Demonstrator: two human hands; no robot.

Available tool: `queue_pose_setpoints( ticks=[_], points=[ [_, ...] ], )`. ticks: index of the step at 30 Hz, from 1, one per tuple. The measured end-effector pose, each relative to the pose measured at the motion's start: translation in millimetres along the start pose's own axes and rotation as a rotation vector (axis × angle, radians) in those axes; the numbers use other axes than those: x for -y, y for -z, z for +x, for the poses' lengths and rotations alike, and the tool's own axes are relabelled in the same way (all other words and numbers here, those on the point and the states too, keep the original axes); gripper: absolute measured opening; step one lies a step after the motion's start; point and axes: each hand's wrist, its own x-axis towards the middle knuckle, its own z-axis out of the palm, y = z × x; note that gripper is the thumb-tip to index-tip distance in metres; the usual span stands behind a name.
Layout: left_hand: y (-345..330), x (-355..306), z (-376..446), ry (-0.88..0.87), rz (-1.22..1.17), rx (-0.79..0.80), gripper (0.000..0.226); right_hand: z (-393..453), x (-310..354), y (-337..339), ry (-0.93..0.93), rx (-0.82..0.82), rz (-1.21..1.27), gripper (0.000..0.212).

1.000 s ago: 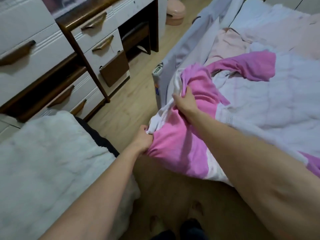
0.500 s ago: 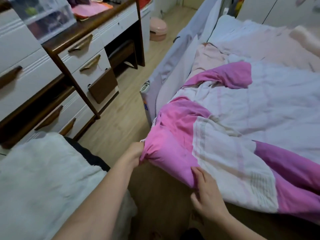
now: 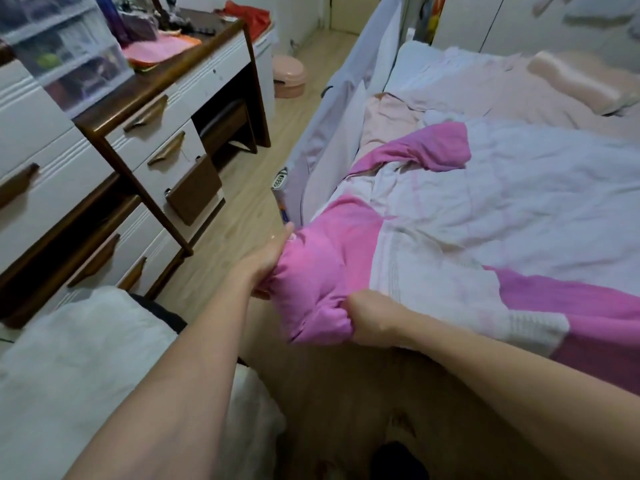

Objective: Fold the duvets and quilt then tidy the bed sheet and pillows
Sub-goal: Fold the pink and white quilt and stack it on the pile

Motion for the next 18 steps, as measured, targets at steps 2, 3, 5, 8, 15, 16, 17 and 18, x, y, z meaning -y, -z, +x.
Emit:
queue_pose_setpoints(
  ticks=[2,3,5,8,15,16,17,18],
  points=[
    [-6.8,0.4,-11.6,-0.099,0.461,0.048,0.036,-7.7,18.8,-29.0,0.082,0.135,0.072,0.021],
    [-14.0,1.8,-13.9,-0.169,0.651,0.017,0.033,-8.3,17.7,-37.8,0.102,0.161,0.155,0.017],
    [-21.1,0.8,-11.9,-0.281,0.826,-0.112,0.038,-6.6,3.6,-23.6,0.081,0.112,0.247,0.007],
    [-13.8,-22.2,-7.2,-0.413,0.522,-0.269,0.018,-12.4,-18.1,12.2,0.015,-0.083,0.401,0.03],
    [-25.4,-35.6,-20.9,-0.495,0.505,-0.084,0.044,-35.0,-75.8,14.2,-0.175,-0.173,0.419,0.026],
    [-30.2,-36.9,-20.3,-0.485,0.526,-0.086,0.039,-38.9,-89.7,17.1,-0.2,-0.207,0.415,0.028],
    [-35.5,-37.4,-18.1,-0.471,0.557,-0.089,0.034,-42.2,-102.1,19.5,-0.23,-0.242,0.4,0.029],
    [-42.3,-43.0,-16.1,-0.443,0.603,-0.097,0.031,-44.8,-115.0,23.2,-0.247,-0.281,0.384,0.029]
  ],
)
